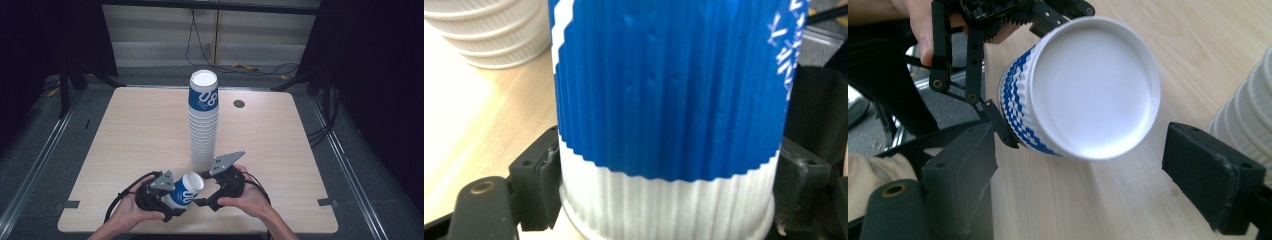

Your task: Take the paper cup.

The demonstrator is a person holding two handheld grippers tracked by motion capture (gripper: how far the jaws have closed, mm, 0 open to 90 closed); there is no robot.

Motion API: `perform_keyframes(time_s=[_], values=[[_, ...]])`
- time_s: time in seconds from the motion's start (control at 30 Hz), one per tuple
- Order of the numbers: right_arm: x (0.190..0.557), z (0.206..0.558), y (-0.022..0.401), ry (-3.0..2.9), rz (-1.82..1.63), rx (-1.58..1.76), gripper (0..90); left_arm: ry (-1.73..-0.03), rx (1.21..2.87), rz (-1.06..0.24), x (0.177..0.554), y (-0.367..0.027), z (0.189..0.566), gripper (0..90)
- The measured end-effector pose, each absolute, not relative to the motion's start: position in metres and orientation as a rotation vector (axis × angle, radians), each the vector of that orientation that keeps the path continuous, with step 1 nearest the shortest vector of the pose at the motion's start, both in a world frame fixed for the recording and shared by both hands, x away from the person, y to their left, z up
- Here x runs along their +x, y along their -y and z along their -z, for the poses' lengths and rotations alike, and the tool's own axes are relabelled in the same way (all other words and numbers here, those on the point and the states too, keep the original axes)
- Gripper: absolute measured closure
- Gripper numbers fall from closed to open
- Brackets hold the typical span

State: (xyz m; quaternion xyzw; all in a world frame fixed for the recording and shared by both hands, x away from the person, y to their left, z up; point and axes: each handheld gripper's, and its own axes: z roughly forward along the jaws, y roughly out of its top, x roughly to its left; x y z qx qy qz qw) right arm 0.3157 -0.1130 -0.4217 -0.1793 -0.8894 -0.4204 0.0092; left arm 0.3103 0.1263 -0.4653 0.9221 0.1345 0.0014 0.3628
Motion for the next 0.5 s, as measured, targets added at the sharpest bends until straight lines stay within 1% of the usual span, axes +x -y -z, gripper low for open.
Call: perform_keyframes(time_s=[0.23,0.5], values=[[0.320,0.423,0.105,2.855,1.101,-0.462,14.1,-0.315,2.401,-0.008,0.308,-0.123,0.467,18.5],[0.324,0.423,0.097,2.922,0.960,-0.390,14.9,-0.290,2.418,0.004,0.305,-0.120,0.470,18.6]])
